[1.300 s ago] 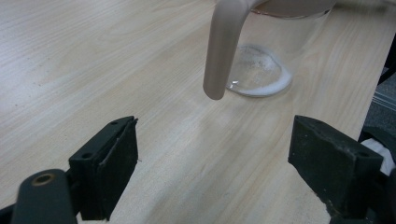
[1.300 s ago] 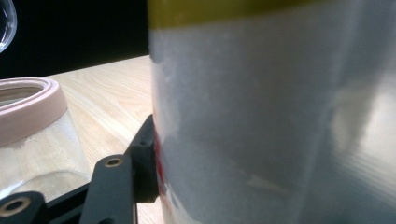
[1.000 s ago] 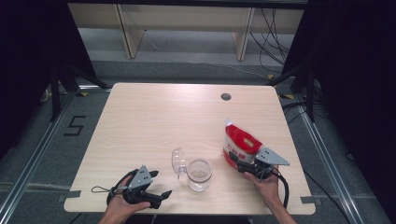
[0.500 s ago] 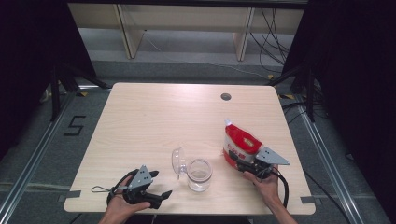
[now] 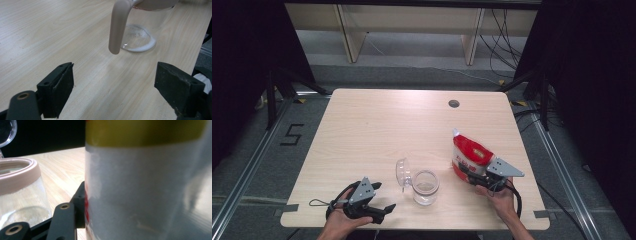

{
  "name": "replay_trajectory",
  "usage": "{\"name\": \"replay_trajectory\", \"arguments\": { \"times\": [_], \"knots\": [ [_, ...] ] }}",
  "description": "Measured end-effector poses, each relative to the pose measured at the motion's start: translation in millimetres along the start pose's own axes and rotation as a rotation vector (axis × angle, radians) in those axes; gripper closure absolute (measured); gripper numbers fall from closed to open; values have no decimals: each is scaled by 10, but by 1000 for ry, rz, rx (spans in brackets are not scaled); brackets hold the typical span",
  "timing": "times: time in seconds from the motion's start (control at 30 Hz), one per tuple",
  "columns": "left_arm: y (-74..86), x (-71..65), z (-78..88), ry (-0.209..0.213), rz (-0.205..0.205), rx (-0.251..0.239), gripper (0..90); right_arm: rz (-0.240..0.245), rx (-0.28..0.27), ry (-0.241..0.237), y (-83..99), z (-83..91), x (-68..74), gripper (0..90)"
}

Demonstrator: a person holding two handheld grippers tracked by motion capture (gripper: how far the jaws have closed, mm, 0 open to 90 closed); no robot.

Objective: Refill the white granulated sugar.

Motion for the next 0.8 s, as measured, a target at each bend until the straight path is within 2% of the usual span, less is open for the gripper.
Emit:
{"name": "replay_trajectory", "arguments": {
  "times": [0.03,0.07,0.1,0.13,0.17,0.2,0.3,0.33,0.43,0.47,0.5,0.57,0.6,0.63,0.73,0.8],
  "knots": [
    [-5,-11,-5,12,14,-9,154,-8,30,-23,3,17,30,482],
    [8,-13,-3,4,36,4,154,24,34,-22,-6,17,15,483],
    [14,-3,-4,0,27,11,154,38,25,-14,-17,24,20,484],
    [9,-16,-17,5,42,-3,154,64,12,-12,-31,21,18,485],
    [15,-7,-14,4,37,7,154,81,33,-2,-34,34,31,487],
    [15,-6,-11,6,36,7,154,121,44,-3,-42,39,28,488],
    [10,-13,-17,9,51,-4,154,131,51,-1,-56,50,67,490],
    [13,-3,-14,10,42,-1,154,148,47,4,-67,44,75,491],
    [12,2,-9,10,53,2,154,193,76,27,-93,63,94,493],
    [26,35,-4,0,21,14,154,207,80,34,-108,72,104,494],
    [23,26,-7,1,37,8,154,235,88,22,-131,86,117,495],
    [19,15,-9,6,48,2,154,236,82,23,-150,93,132,495],
    [19,16,-15,2,50,-5,154,303,90,41,-198,129,163,495],
    [19,17,-15,1,50,-4,154,307,95,33,-207,135,189,496],
    [21,19,-14,1,50,-3,154,385,101,35,-270,165,245,497],
    [20,19,-14,0,50,-3,154,412,109,39,-292,186,287,498]
  ]
}}
Point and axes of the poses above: each handheld gripper's, and its own axes: z roughly backward along the jaws, y roughly out of its underside, x roughly to its left, the point moved 7 cm from there along -z, roughly forward along the jaws, and after that the axes turned 9 degrees about -y, right-handed, at the moved point
